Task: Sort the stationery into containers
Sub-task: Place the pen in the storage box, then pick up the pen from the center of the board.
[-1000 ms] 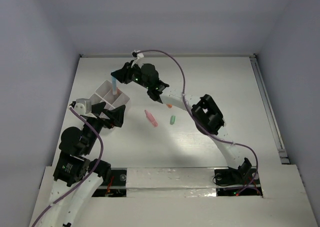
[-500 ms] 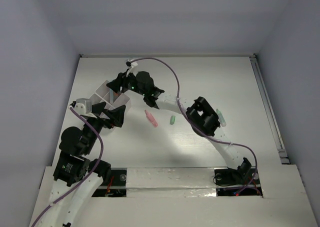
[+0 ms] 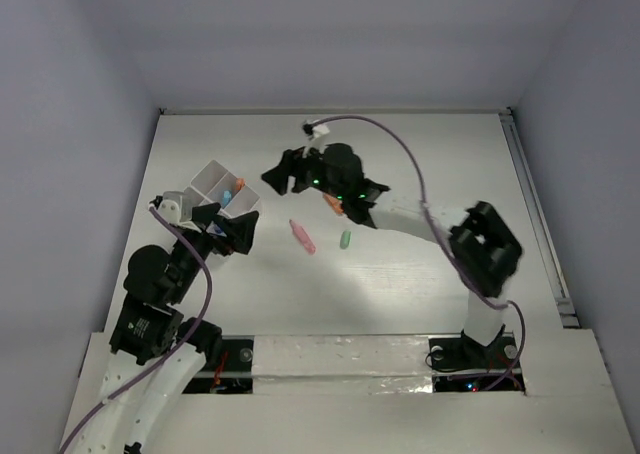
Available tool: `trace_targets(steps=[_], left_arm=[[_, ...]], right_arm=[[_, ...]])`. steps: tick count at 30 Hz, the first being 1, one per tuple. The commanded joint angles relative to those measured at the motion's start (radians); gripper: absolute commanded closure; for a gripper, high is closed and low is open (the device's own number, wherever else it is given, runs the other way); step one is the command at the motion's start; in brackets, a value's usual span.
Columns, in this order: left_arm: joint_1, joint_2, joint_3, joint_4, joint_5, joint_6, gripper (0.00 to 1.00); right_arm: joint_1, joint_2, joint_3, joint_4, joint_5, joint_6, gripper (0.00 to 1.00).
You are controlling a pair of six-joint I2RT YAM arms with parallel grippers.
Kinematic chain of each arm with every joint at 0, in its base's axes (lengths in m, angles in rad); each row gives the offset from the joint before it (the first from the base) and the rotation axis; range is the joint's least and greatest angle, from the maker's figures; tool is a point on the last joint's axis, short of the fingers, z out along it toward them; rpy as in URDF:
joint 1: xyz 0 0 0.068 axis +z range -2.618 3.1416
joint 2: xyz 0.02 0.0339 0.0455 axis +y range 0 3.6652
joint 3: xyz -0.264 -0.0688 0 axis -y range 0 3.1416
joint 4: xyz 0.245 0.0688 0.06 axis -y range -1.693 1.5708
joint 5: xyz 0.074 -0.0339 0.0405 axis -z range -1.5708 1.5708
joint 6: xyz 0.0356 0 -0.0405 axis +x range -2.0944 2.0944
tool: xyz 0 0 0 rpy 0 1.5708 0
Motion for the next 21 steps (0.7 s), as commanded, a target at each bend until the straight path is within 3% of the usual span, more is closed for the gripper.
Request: trace_targets(steps=[1, 4, 5, 10, 12, 14, 21], left_arm=[[-0.003, 0.049, 0.015, 0.063, 0.12, -0.004, 0.01], [-0.003, 0.123, 0.032, 0.078, 0.258, -0.021, 0.01], [-0.003, 0.149, 0.038, 0.08, 0.305, -0.024, 0.01], [-0.003, 0.27, 0.03, 0.133, 0.499, -0.047, 0.01], [-0.003, 0.299, 0.023, 0.141, 0.532, -0.049, 0.01], [-0.012, 0.307, -0.005, 0.153, 0.567, -0.053, 0.01], [-0.072, 0.278, 0.004, 0.118, 0.509, -0.033, 0.01]], right_arm=[[-0.065, -0.356, -0.245, -0.059, 0.207, -0.054, 0.3], [-0.139, -0.559, -0.392, -0.403, 0.424, -0.03, 0.43], [-0.214, -0.593, -0.417, -0.621, 0.459, -0.001, 0.47], [-0.496, -0.773, -0.57, -0.849, 0.473, -0.011, 0.44], [-0.538, -0.761, -0.552, -0.973, 0.549, -0.026, 0.36], [-0.576, -0.726, -0.532, -1.054, 0.525, -0.043, 0.26], [-0.693, -0.497, -0.466, -1.092, 0.38, -0.145, 0.2]])
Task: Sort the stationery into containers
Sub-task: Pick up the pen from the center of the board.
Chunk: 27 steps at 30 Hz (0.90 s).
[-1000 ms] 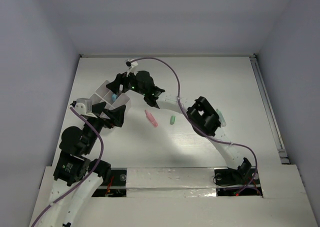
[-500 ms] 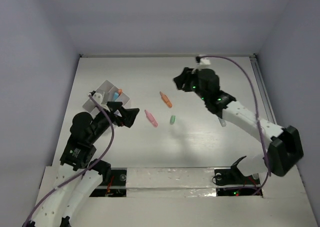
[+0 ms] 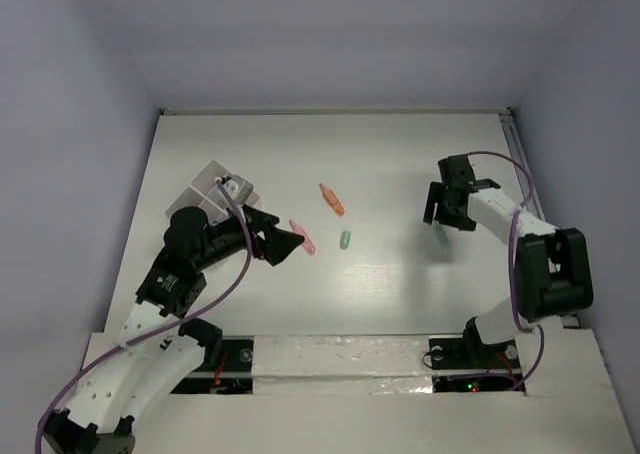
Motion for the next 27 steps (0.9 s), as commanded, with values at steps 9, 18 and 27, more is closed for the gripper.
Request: trace_targets(steps=[9, 18, 27], left_arm=[[-0.053, -0.051, 0.019, 0.024, -0.025, 0.017, 0.02], [-0.053, -0.041, 0.005, 0.071, -0.006, -0.012, 0.04], [-0.043, 0.014, 0.018, 0.064, -0.077, -0.009, 0.07]], right_arm=[[-0.128, 0.24, 0.084, 0.018, -0.336, -0.111, 0.52], [-0.071, 0.048, -0.005, 0.235, -0.387, -0.031, 1.0], [0.353, -0.165, -0.001, 0.607, -0.489, 0.211, 1.0]])
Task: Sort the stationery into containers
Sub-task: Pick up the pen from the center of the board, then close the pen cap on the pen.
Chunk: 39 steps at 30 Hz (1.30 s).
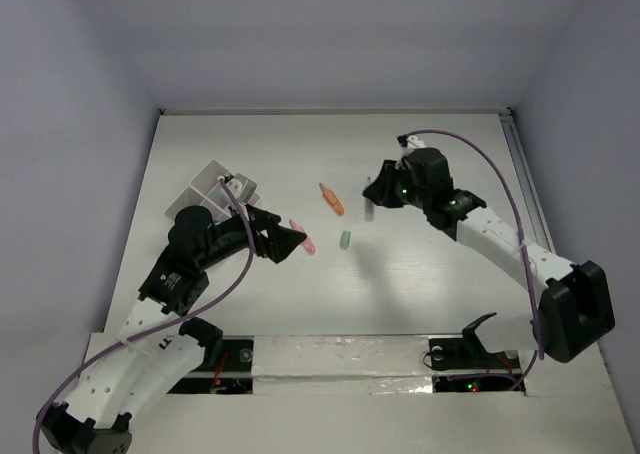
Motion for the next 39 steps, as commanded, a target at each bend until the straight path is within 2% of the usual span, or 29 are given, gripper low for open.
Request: trace_targets(steps=[1, 3, 7, 12, 20, 25, 29, 34, 36, 39], left_arm=[[0.016, 0.017, 0.019, 0.045, -0.048, 0.003, 0.08], [0.025, 0.012, 0.019, 0.046, -0.061, 0.009, 0.09], [0.025, -0.002, 0.016, 0.051, -0.13, 0.012, 0.11], [0.046, 0.015, 0.019, 0.037, -0.174, 0.017, 0.15], [0.046, 0.058, 0.022, 0.028, -0.177, 0.025, 0.29], [0.056, 0.083, 0.025, 0.031, -0.157, 0.026, 0.41], [0.065, 0.07, 0.021, 0.04, -0.155, 0.022, 0.58], [0.065, 0.069, 0.018, 0.051, -0.137, 0.018, 0.68], [0.065, 0.069, 0.018, 0.049, -0.14, 0.018, 0.77], [0.065, 0.066, 0.021, 0.043, -0.152, 0.018, 0.84]], right_arm=[[0.158, -0.04, -0.024, 0.354, -0.08, 0.171, 1.0], [0.269, -0.012, -0.012, 0.463, -0.022, 0.203, 1.0], [0.387, 0.052, 0.006, 0.632, 0.003, 0.248, 1.0], [0.45, 0.121, 0.045, 0.746, -0.016, 0.259, 1.0], [0.459, 0.107, 0.075, 0.757, -0.014, 0.262, 1.0], [0.498, 0.106, 0.12, 0.723, -0.01, 0.239, 1.0], [0.521, 0.104, 0.143, 0.691, 0.009, 0.216, 1.0], [0.532, 0.121, 0.157, 0.688, 0.007, 0.22, 1.0], [0.541, 0.127, 0.169, 0.68, 0.006, 0.219, 1.0], [0.541, 0.129, 0.169, 0.678, 0.009, 0.22, 1.0]])
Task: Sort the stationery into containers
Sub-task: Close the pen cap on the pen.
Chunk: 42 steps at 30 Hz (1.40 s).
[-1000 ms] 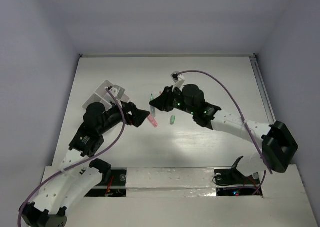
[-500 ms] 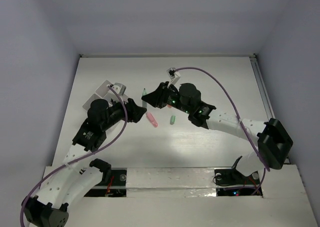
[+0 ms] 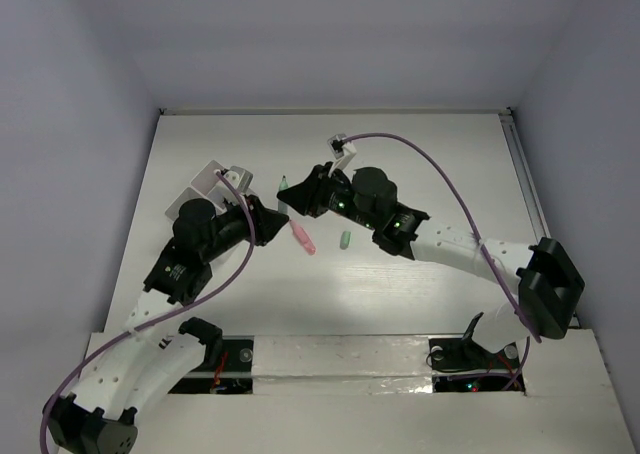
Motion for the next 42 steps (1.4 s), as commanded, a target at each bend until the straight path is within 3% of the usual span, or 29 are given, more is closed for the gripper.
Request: trace_targets(steps=[1, 10, 14, 17, 22, 23, 26, 27, 33, 35, 38, 41, 42], left_arm=[[0.011, -0.008, 0.021, 0.03, -0.039, 0.011, 0.85], [0.02, -0.003, 0.021, 0.031, -0.041, 0.01, 0.79], [0.02, -0.006, 0.021, 0.036, -0.038, 0.011, 0.86], [0.029, -0.011, 0.025, 0.03, -0.048, 0.014, 1.0], [0.029, -0.055, 0.022, 0.033, -0.071, 0.019, 1.0], [0.029, -0.062, 0.022, 0.036, -0.074, 0.02, 1.0], [0.029, -0.071, 0.022, 0.03, -0.074, 0.023, 1.0], [0.029, -0.071, 0.022, 0.03, -0.076, 0.023, 1.0], [0.038, -0.063, 0.022, 0.037, -0.041, 0.022, 1.0], [0.038, -0.063, 0.021, 0.045, -0.019, 0.02, 1.0], [0.049, -0.071, 0.021, 0.047, -0.005, 0.02, 1.0], [0.058, -0.074, 0.021, 0.047, 0.004, 0.02, 1.0], [0.058, -0.074, 0.021, 0.047, 0.01, 0.02, 1.0]], right_arm=[[0.028, -0.008, 0.061, 0.044, -0.021, 0.009, 1.0], [0.037, 0.025, 0.09, 0.023, -0.047, 0.036, 1.0], [0.046, 0.038, 0.099, 0.026, -0.067, 0.05, 1.0], [0.046, 0.045, 0.107, 0.021, -0.078, 0.056, 1.0], [0.046, 0.03, 0.108, -0.002, -0.061, 0.042, 0.99], [0.046, 0.027, 0.108, -0.007, -0.062, 0.039, 0.96], [0.046, -0.001, 0.101, -0.056, -0.032, -0.01, 0.69], [0.046, -0.013, 0.101, -0.107, -0.001, -0.026, 0.53], [-0.032, -0.162, 0.046, -0.229, 0.026, -0.096, 0.22], [-0.056, -0.226, 0.032, -0.273, 0.033, -0.132, 0.2], [-0.093, -0.303, -0.017, -0.365, 0.121, -0.166, 0.23], [-0.145, -0.314, -0.059, -0.509, 0.178, -0.169, 0.52], [-0.146, -0.295, -0.066, -0.575, 0.195, -0.169, 0.74]])
